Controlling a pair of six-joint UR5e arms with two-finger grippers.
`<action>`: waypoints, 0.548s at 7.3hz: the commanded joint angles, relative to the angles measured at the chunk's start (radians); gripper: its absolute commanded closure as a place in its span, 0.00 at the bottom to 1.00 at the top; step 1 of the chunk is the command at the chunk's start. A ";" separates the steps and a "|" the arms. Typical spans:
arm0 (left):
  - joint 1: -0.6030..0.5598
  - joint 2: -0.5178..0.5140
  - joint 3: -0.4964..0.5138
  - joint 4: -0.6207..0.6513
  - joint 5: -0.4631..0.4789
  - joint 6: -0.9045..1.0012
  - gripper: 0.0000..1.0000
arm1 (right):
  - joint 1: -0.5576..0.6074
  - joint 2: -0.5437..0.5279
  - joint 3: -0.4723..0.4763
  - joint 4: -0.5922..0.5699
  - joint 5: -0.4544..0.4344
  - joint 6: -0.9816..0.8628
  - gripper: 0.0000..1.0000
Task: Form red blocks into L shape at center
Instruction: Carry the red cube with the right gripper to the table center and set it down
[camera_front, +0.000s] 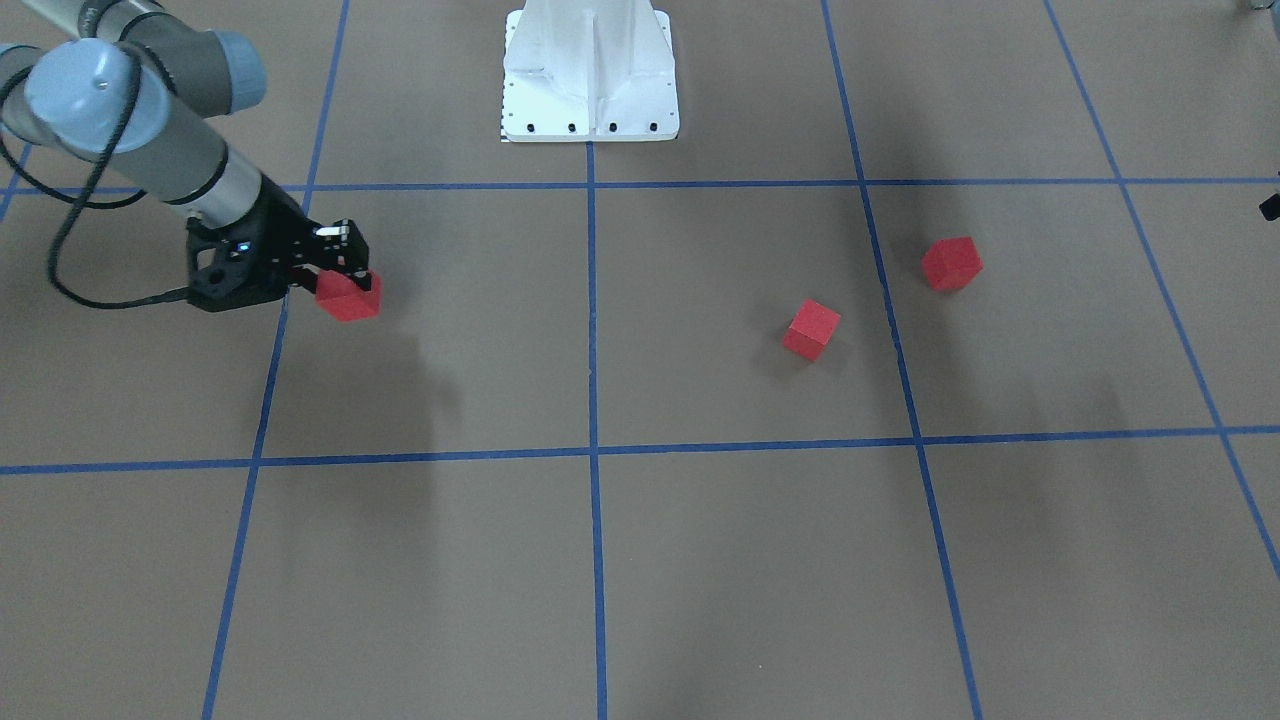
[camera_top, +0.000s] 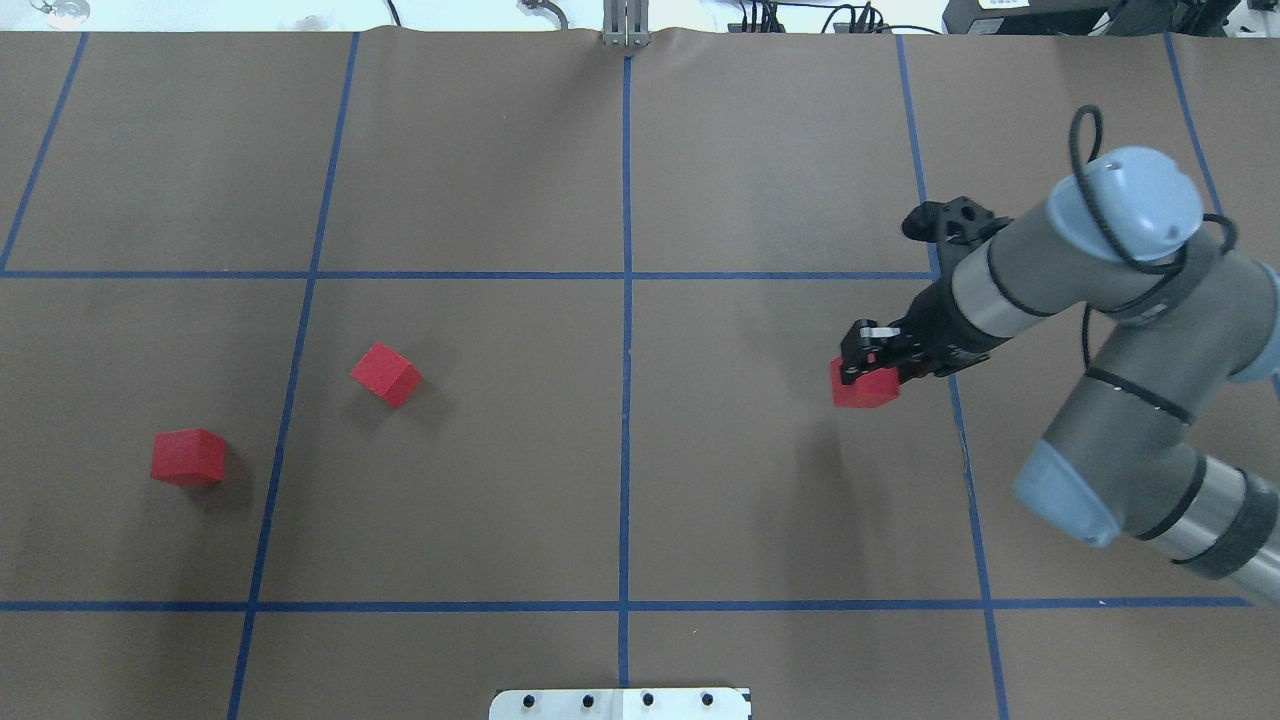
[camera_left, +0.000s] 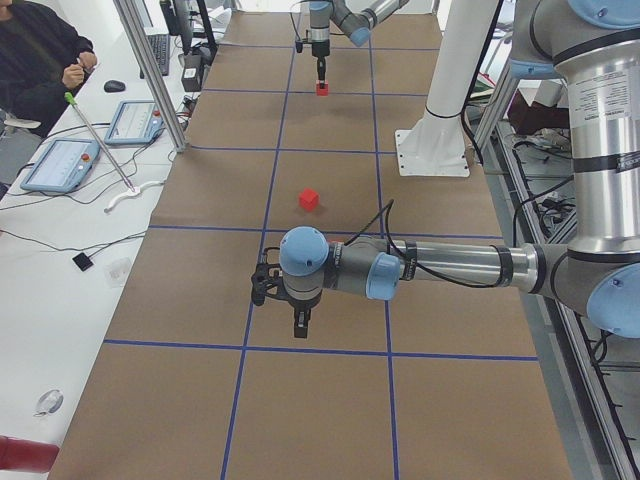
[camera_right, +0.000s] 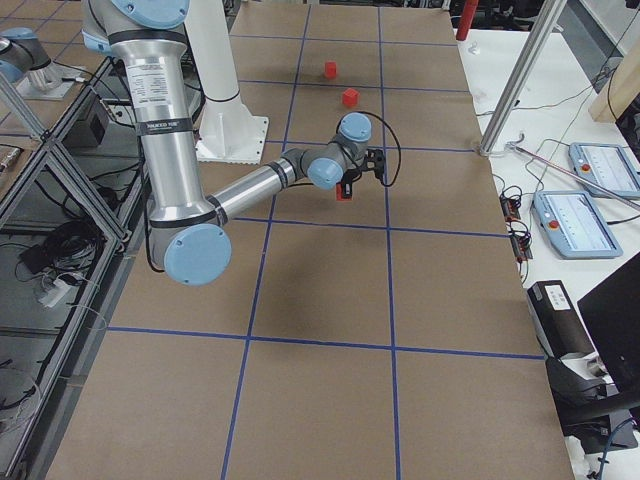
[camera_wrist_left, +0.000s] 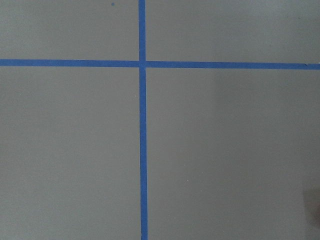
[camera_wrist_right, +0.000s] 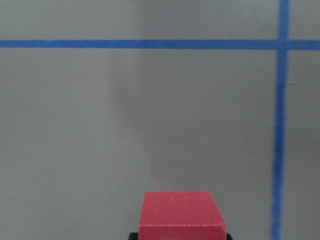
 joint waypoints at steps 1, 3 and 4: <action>0.001 0.000 -0.001 0.000 -0.004 0.000 0.00 | -0.168 0.223 -0.008 -0.211 -0.185 0.144 1.00; 0.001 0.002 -0.001 0.000 -0.006 0.000 0.00 | -0.210 0.357 -0.143 -0.230 -0.236 0.172 1.00; 0.001 0.002 -0.001 0.000 -0.007 0.000 0.00 | -0.210 0.406 -0.214 -0.229 -0.238 0.181 1.00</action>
